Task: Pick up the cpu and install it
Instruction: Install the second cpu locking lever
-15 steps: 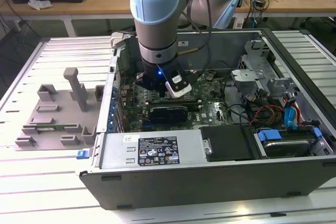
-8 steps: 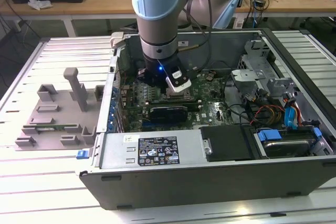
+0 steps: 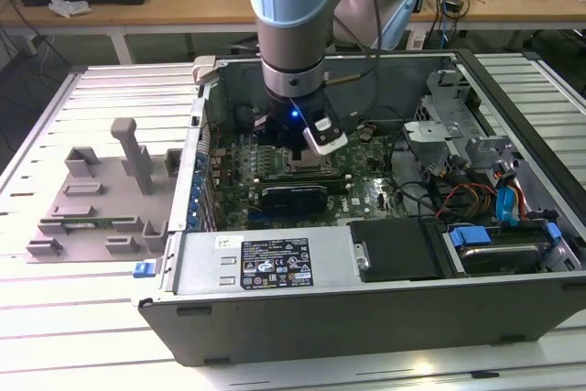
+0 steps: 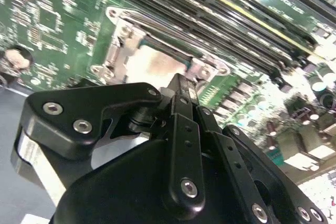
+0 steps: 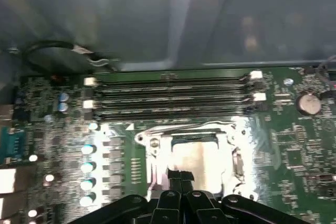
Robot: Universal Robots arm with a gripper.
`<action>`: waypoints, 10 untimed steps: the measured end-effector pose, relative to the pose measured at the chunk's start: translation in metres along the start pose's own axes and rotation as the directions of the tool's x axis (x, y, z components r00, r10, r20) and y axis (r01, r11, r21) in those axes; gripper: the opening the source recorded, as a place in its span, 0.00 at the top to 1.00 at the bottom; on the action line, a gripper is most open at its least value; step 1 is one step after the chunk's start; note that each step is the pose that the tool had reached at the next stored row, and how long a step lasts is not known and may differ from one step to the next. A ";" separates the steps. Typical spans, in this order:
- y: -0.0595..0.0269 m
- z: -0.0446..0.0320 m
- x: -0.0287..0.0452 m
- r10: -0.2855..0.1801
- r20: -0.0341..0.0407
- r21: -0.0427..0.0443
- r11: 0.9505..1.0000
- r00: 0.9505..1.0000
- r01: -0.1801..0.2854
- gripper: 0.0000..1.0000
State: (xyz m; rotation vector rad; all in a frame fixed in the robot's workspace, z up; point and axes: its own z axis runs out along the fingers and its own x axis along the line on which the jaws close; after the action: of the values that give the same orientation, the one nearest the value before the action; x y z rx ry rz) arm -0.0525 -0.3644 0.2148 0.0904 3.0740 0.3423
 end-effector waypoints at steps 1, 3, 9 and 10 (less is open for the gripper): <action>0.0007 0.0002 -0.0028 0.001 0.000 0.002 1.000 1.000 -0.001 0.89; 0.0025 0.0010 -0.0099 0.005 0.002 0.008 1.000 1.000 -0.005 0.89; 0.0074 -0.0027 -0.0150 0.008 0.003 0.021 1.000 1.000 -0.008 0.89; 0.0083 -0.0054 -0.0152 0.008 0.003 0.021 1.000 1.000 -0.008 0.89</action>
State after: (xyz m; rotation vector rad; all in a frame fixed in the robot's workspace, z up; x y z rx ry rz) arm -0.0373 -0.3585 0.2224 0.1034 3.0755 0.3093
